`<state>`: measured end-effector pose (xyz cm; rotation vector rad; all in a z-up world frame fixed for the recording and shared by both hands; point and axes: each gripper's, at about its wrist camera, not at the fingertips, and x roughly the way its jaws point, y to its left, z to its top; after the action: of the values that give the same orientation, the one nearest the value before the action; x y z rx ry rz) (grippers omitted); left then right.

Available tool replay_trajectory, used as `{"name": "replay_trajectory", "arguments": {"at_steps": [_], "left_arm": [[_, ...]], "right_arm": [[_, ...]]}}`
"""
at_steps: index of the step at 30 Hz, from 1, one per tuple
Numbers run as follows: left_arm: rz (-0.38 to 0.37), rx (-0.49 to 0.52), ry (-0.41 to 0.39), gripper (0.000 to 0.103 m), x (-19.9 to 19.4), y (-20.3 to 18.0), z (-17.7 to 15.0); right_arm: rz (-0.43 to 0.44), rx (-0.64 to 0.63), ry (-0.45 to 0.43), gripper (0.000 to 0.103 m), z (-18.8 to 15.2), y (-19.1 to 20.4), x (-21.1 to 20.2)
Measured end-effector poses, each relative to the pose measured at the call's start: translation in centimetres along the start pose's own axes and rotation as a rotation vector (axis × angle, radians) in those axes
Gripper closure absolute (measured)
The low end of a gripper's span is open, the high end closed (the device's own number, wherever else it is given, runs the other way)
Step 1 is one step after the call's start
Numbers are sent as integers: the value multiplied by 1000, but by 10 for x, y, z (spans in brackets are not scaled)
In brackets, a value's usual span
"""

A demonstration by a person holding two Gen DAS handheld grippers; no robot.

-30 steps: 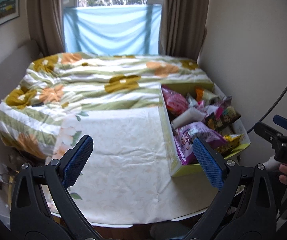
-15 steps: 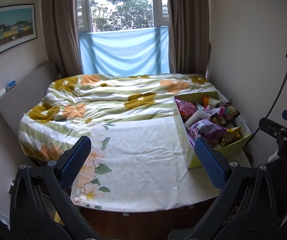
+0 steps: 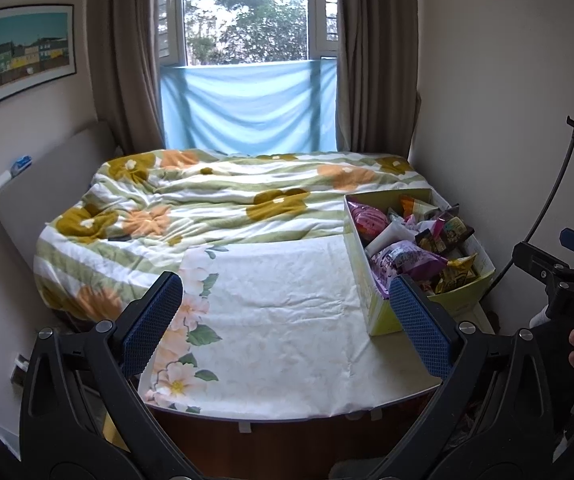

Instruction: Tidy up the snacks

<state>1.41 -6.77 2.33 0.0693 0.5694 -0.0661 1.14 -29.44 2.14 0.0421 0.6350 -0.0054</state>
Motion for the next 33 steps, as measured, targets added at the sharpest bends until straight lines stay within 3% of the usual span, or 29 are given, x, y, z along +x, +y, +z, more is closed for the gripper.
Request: {"name": "replay_trajectory", "arguments": {"at_steps": [33], "left_arm": [[-13, 8, 1, 1, 7, -3, -1]], "right_arm": [[-8, 1, 13, 1, 0, -1, 11]]}}
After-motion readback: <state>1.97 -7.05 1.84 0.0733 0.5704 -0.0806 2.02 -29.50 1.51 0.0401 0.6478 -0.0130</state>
